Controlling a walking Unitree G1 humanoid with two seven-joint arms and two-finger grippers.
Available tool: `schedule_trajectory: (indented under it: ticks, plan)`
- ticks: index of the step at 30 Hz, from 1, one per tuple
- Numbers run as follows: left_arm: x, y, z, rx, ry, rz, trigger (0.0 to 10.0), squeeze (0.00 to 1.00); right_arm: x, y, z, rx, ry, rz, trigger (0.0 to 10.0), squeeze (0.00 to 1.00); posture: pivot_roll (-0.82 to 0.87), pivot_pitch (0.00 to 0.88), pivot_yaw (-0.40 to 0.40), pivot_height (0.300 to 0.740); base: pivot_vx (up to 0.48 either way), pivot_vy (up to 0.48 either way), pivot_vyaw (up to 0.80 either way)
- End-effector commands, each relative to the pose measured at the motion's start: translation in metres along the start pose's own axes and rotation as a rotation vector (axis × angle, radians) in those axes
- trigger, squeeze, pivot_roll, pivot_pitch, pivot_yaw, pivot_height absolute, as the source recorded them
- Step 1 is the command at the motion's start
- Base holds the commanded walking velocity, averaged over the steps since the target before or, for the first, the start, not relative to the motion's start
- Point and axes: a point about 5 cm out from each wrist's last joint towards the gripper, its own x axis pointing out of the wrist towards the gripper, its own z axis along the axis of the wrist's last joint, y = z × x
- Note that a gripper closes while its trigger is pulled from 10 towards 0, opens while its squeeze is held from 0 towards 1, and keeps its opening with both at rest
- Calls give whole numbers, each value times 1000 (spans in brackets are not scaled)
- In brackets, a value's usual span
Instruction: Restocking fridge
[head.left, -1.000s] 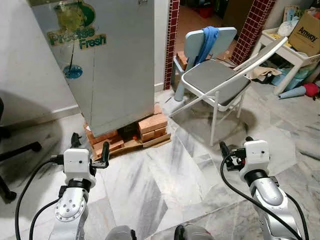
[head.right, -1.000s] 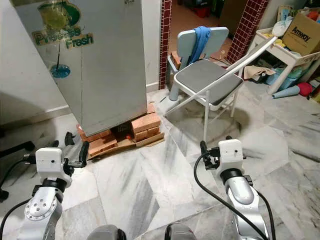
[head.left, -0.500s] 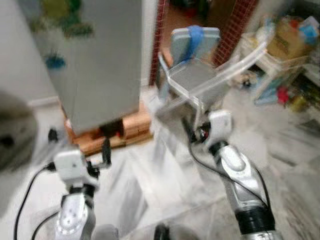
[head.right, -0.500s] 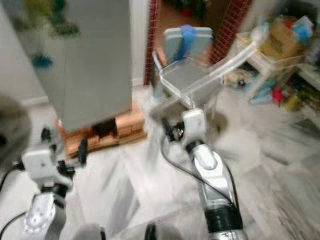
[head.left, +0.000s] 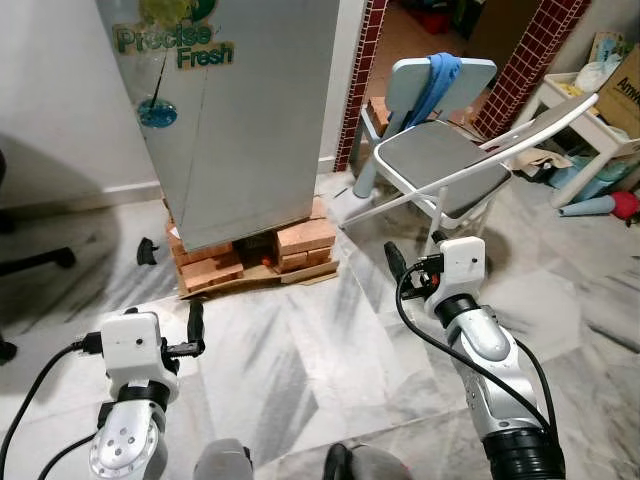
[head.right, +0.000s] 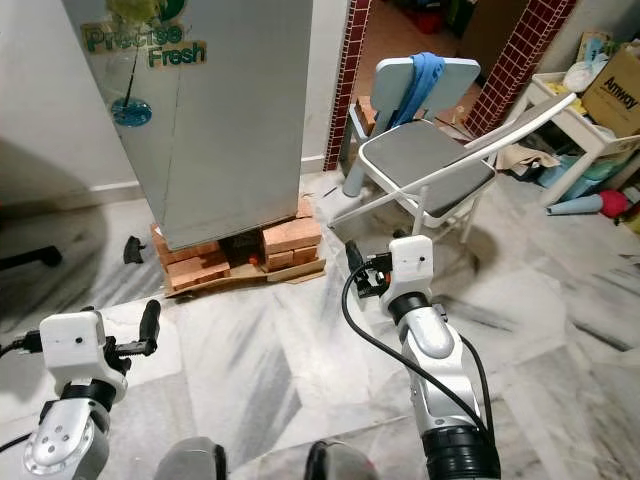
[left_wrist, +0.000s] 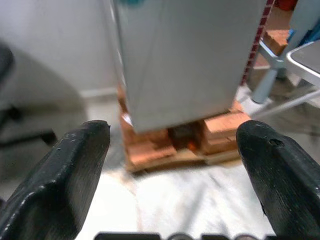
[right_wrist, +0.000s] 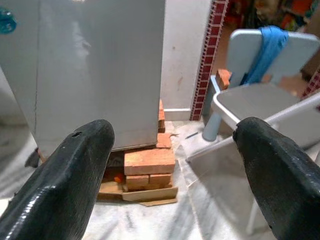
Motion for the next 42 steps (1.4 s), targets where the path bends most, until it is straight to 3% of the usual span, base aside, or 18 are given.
schedule_trajectory:
  ticks: [1,6,11,18,21,26,32,37,42]
  plan:
    - [9,-2,3,49,-1,-53,10000,0,-1,-6,-2,12,-10,-56,10000,0,176,27,43,740,0,0,0]
    - [37,-14,16,172,-41,-210,10000,0,-19,-15,-9,42,-13,-170,10000,0,107,22,125,740,0,0,0]
    - [47,-18,21,185,-54,-243,10000,0,-28,-20,-10,23,-7,-212,10000,0,68,28,135,740,0,0,0]
    - [38,-17,9,161,-16,-191,10000,0,-31,-18,-10,18,7,-178,10000,0,72,59,67,740,0,209,-514]
    - [27,-17,-2,128,30,-154,10000,0,-30,-13,-13,15,33,-132,10000,0,98,60,40,740,0,459,0]
    - [18,-20,-4,184,28,-181,10000,0,-31,-12,-20,31,66,-130,10000,0,119,46,29,740,0,464,0]
    - [22,-8,1,191,4,-135,10000,0,-21,-9,-12,28,37,-119,10000,0,119,48,31,740,0,477,0]
    - [28,-4,7,197,-11,-134,10000,0,-10,-3,-5,26,19,-82,10000,0,125,58,16,740,0,480,-800]
    - [31,-2,4,171,-2,-104,10000,0,-9,-1,-6,30,21,-77,10000,0,122,59,14,740,0,480,-800]
